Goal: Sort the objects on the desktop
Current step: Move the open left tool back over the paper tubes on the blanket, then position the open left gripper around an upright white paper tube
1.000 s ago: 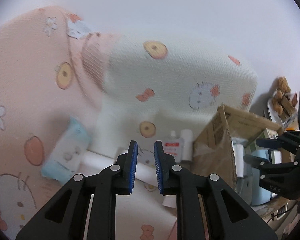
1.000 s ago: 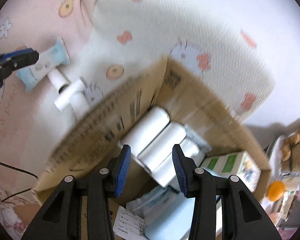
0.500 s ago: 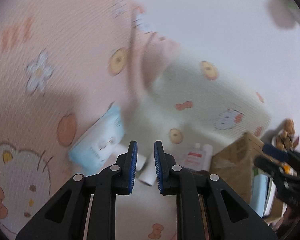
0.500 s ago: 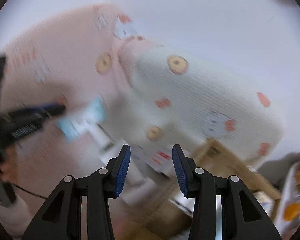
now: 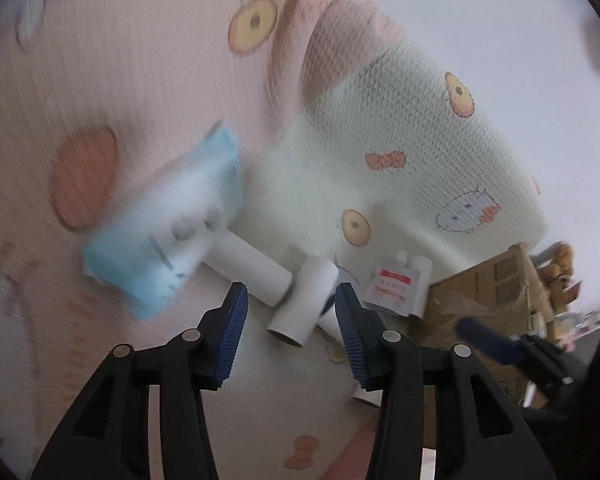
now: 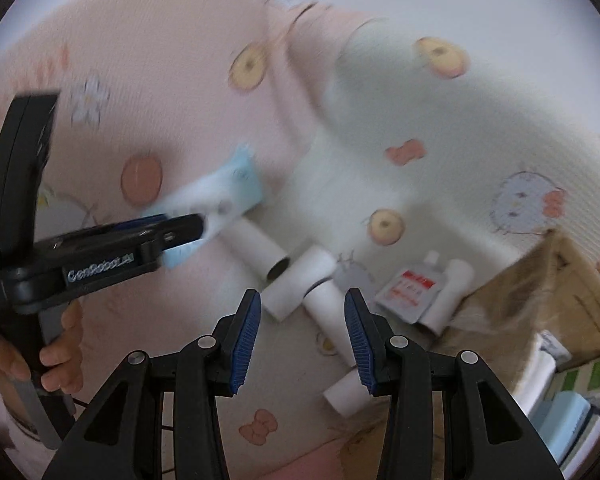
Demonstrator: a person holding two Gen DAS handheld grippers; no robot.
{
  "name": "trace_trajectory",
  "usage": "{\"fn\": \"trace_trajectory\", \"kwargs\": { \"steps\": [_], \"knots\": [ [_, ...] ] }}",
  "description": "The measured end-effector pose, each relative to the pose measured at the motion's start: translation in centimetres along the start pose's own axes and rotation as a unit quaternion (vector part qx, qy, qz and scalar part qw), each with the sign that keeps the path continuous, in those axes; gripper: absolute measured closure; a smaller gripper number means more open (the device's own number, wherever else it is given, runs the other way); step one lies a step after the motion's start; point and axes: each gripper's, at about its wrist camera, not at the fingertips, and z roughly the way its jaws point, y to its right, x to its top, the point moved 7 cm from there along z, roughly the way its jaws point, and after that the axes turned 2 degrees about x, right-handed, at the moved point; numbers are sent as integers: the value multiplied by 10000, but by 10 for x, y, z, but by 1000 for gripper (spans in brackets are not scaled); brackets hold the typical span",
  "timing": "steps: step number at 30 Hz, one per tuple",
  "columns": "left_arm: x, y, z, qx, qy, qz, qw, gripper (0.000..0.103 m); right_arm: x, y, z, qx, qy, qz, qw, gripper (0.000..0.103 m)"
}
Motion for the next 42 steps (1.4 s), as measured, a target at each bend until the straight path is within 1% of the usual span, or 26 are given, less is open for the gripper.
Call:
{"fn": "trace_trajectory", "kwargs": {
  "steps": [1,5,7,8,11,15,18,20,23,25,28,29,30,32,34,36,38,42],
  "knots": [
    [-1,-2,4,-49,-16,-37,10000,54,-1,-2,8,-32,-52,4,10000,63],
    [-4,-10,20,-36,-53,-68,10000,54,-7,-5,34,-34,-239,216,9995,63],
    [-7,-14,29,-137,-202,-149,9996,54,-13,-13,48,139,-394,166,9990,63],
    [-7,-16,32,-182,-238,-199,9994,54,-15,-16,52,194,-402,139,9989,63],
    [-10,-22,40,-295,-291,-329,9986,54,-21,-20,69,137,-530,110,9984,63],
    [-13,-28,53,-378,-296,-426,9979,54,-27,-13,89,167,-660,411,9968,63],
    [-17,-27,64,-614,-356,-497,9962,54,-33,-6,105,130,-690,621,9956,63],
    [-20,-26,73,-787,-431,-479,9948,54,-34,-4,108,188,-601,705,9955,63],
    [-25,-28,85,-795,-541,-465,9943,54,-33,-3,111,222,-385,693,9966,63],
    [-27,-28,91,-916,-603,-473,9928,54,-34,0,113,219,-310,751,9965,63],
    [-31,-26,104,-1115,-758,-580,9892,54,-39,6,122,260,-443,965,9940,63],
    [-33,-27,112,-1098,-940,-696,9871,54,-41,8,124,235,-482,1018,9934,63],
    [-34,-27,117,-1042,-1009,-734,9867,54,-43,11,127,180,-529,1068,9927,63],
    [-30,-25,125,-923,-965,-668,9888,54,-48,16,130,152,-572,1175,9913,63],
    [-28,-23,130,-873,-1015,-587,9893,54,-51,18,131,218,-616,1274,9897,63],
    [-27,-19,133,-1015,-1062,-620,9872,54,-52,20,131,238,-621,1337,9888,63],
    [-29,-15,137,-1123,-1194,-603,9846,54,-51,21,130,261,-609,1369,9884,63],
    [-40,-7,141,-1163,-1419,-607,9811,53,-51,19,130,328,-589,1385,9881,63]
  ]
}}
